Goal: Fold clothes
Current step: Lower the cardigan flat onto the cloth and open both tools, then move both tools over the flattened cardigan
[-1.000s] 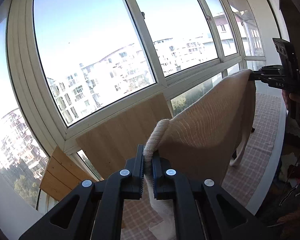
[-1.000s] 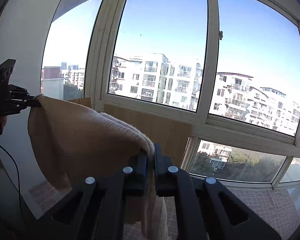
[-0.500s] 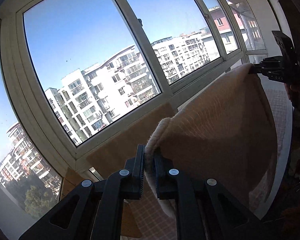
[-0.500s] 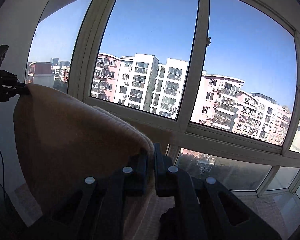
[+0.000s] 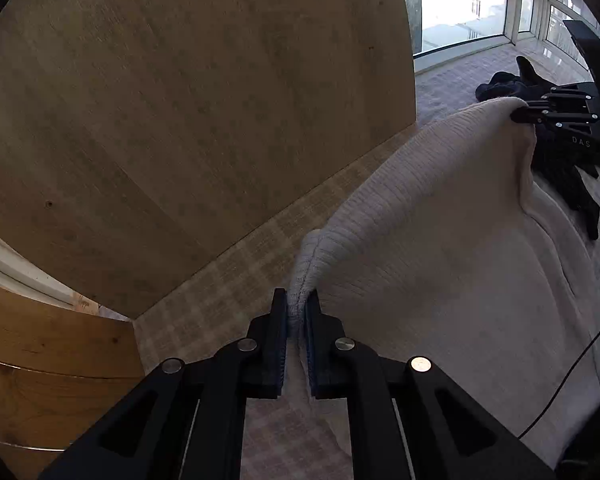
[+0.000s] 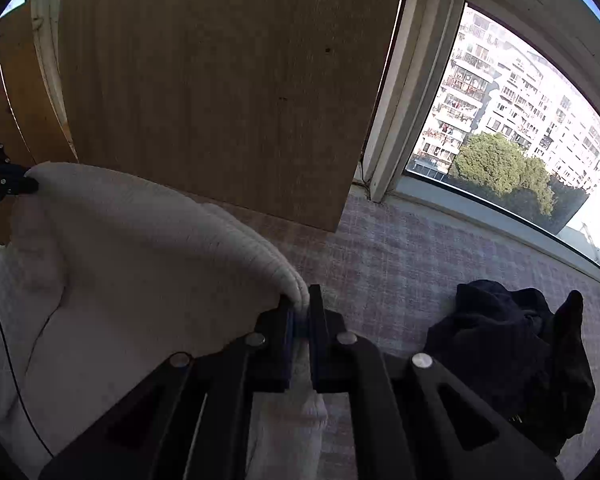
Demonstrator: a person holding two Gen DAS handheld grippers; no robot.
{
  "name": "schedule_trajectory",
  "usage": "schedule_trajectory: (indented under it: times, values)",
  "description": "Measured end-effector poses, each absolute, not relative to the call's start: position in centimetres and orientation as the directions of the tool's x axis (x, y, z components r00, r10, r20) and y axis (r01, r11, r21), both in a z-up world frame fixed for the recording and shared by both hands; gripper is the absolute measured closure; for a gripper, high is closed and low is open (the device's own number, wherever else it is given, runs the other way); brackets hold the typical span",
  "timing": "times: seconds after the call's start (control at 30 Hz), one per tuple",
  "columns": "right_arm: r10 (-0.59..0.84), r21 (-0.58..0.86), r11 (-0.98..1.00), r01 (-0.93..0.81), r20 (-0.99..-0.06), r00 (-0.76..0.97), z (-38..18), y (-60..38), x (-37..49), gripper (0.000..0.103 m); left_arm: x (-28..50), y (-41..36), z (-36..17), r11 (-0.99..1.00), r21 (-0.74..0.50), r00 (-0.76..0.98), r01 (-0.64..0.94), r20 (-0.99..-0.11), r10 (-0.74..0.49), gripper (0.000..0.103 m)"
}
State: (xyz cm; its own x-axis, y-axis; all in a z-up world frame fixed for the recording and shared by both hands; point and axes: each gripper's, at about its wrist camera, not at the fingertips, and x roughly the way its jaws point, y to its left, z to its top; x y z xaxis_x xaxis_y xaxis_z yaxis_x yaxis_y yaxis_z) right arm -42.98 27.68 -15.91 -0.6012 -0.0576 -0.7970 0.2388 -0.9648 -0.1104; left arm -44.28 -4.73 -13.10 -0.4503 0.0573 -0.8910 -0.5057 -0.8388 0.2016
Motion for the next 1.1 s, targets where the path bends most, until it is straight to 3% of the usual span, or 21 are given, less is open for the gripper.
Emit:
schedule_trajectory:
  times: [0.17, 0.33, 0.67, 0.87, 1.1]
  values:
    - [-0.016, -0.147, -0.955, 0.257, -0.841, -0.541, -20.4, 27.5, -47.1, 0.097, -48.1, -4.8, -18.5, -0.838, 0.18, -0.374, -0.515, -0.927, 0.032, 0.095]
    - [0.002, -0.153, -0.941, 0.3, -0.894, -0.449, -22.5, 27.1, -48.9, 0.093, -49.7, -4.1, -21.0, -0.809, 0.17, -0.307, -0.563, -0.952, 0.014, 0.088]
    - [-0.19, 0.034, -0.941, 0.338, -0.877, -0.442, -17.4, 29.6, -47.6, 0.087, -49.8, -6.4, -15.6, -0.822, 0.038, -0.281, -0.568, -0.948, 0.15, 0.081]
    - [-0.257, 0.158, -0.955, 0.25, -0.862, -0.438, -15.8, 33.8, -41.9, 0.069, -43.9, -10.8, -14.8, -0.855, -0.084, -0.219, -0.513, -0.949, 0.225, 0.069]
    - [-0.268, 0.239, -0.963, 0.123, -0.885, -0.381, -20.5, 36.1, -33.6, 0.068, -35.4, -11.3, -20.0, -0.871, -0.187, -0.074, -0.453, -0.967, 0.246, 0.068]
